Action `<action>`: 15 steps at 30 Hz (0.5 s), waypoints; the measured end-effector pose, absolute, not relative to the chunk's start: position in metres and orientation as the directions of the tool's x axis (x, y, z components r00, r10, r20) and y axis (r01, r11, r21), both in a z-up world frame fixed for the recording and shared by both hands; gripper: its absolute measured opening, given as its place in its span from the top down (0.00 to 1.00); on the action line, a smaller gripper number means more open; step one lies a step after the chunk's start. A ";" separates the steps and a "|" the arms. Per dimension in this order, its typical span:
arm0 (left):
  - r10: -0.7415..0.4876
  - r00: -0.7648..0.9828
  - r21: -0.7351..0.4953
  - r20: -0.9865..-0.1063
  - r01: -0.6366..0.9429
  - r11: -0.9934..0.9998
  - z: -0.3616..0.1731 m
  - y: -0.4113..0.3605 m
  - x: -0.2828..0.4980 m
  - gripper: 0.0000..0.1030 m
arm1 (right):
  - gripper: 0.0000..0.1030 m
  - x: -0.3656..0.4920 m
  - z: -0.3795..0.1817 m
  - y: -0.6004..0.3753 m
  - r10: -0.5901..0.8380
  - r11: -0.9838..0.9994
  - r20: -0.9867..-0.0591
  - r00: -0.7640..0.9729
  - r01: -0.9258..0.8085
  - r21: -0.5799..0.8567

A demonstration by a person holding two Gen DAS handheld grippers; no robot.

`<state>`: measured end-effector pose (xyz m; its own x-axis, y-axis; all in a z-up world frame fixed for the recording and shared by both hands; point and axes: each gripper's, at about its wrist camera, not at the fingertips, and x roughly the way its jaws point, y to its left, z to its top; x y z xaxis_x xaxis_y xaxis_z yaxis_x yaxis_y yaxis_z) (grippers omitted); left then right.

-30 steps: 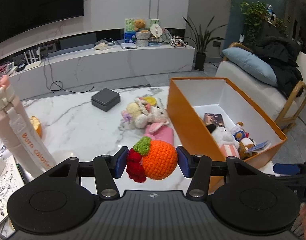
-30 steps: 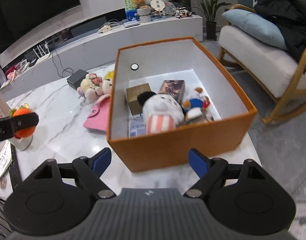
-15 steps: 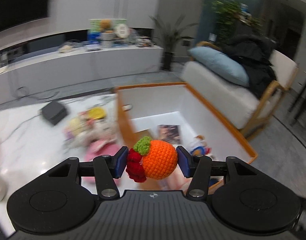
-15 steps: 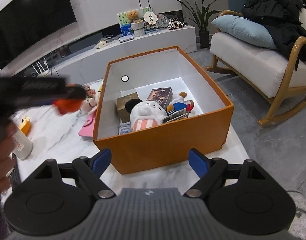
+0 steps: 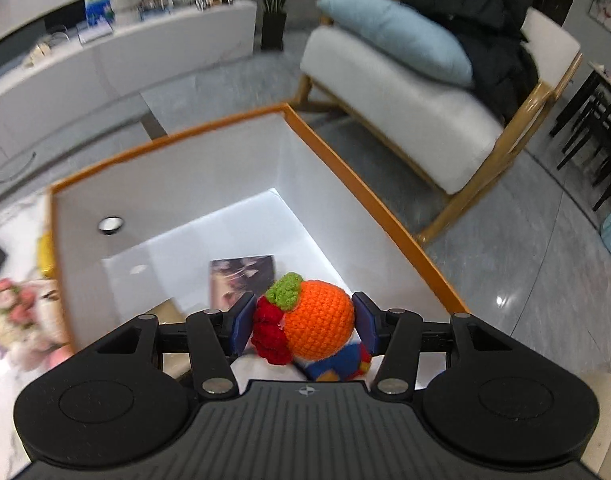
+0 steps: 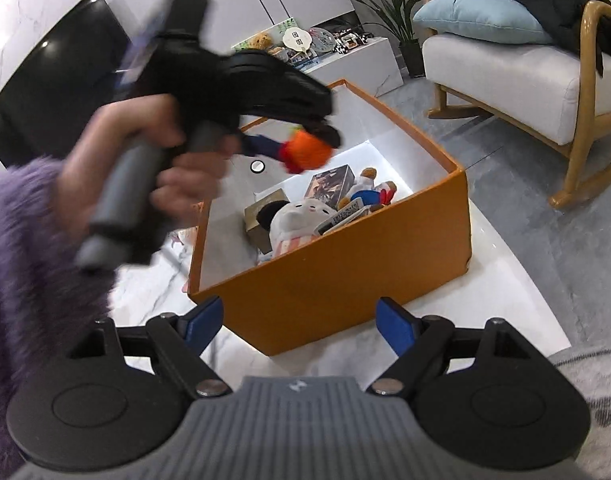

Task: Organize objects
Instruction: 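Carry the crocheted orange into the orange box and open the left gripper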

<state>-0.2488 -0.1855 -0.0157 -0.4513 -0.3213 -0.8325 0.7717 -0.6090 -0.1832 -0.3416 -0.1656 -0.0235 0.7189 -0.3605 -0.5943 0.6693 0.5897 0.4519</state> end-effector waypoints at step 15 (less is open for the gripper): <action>-0.301 -0.367 -0.113 -0.880 0.778 -0.618 -0.056 -0.211 -0.281 0.40 | 0.18 -0.343 -0.034 -0.170 -0.342 0.562 -0.593 0.729 0.664 0.493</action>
<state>-0.2805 -0.2111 -0.0557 -0.3669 -0.3007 -0.8803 0.7781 -0.6178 -0.1133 -0.3428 -0.1697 -0.0338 0.7292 -0.3421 -0.5927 0.6644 0.5617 0.4931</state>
